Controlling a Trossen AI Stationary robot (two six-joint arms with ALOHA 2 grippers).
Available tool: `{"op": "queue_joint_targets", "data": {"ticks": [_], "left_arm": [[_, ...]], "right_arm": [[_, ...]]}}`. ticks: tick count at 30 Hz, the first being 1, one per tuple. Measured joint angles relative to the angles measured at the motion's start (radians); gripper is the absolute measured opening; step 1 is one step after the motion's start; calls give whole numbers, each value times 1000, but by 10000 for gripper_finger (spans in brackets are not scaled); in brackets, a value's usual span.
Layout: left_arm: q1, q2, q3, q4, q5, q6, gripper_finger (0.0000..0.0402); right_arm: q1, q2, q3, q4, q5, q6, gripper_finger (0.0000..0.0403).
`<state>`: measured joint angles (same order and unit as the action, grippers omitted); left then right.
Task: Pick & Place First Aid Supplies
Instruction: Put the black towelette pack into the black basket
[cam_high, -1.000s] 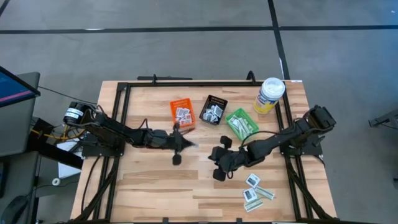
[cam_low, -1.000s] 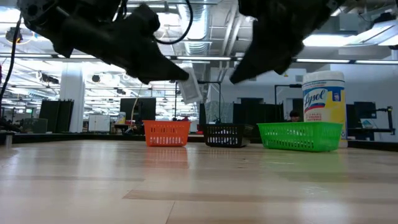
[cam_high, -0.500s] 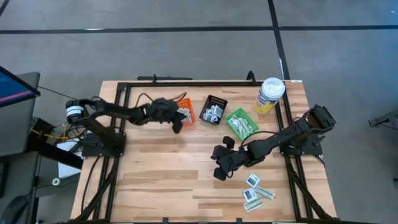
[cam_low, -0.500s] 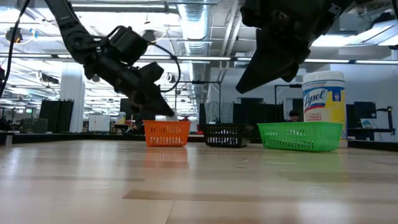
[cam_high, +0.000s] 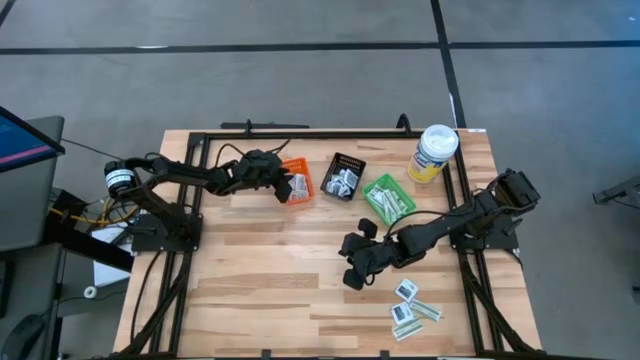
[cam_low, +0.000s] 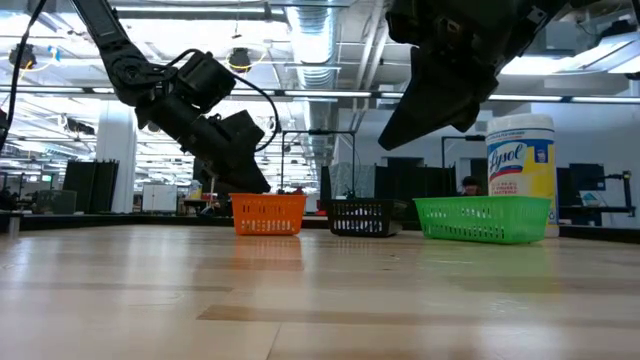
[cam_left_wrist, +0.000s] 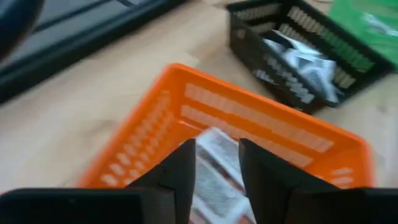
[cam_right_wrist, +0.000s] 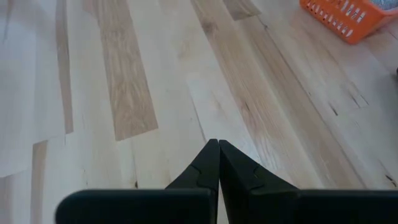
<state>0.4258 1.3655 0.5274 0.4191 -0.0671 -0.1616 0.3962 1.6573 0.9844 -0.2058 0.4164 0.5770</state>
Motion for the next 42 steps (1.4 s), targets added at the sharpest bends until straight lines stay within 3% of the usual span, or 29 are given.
{"op": "queue_joint_targets", "data": {"ticks": [3, 9, 17, 22, 26, 34, 42], "left_arm": [[-10, 0, 0, 8, -8, -16, 136], [-137, -1, 0, 99, 116, -2, 131], [-277, -5, 0, 263, 117, 32, 108], [-325, -5, 0, 253, 117, 31, 101], [-350, -5, 0, 254, 117, 34, 100], [-354, -5, 0, 254, 116, 34, 100], [-354, -5, 0, 254, 116, 34, 100]], "right_arm": [[0, 0, 0, 0, 0, 0, 0], [-5, 0, 0, 7, 0, -97, 0], [-47, 0, 0, 30, -1, -206, 0], [-67, 0, 0, -9, -93, -194, 8], [-35, 0, 0, -62, -152, -183, 38], [90, 0, 10, -199, -166, 43, 99], [204, -2, 66, -522, -292, 456, 107]]}}
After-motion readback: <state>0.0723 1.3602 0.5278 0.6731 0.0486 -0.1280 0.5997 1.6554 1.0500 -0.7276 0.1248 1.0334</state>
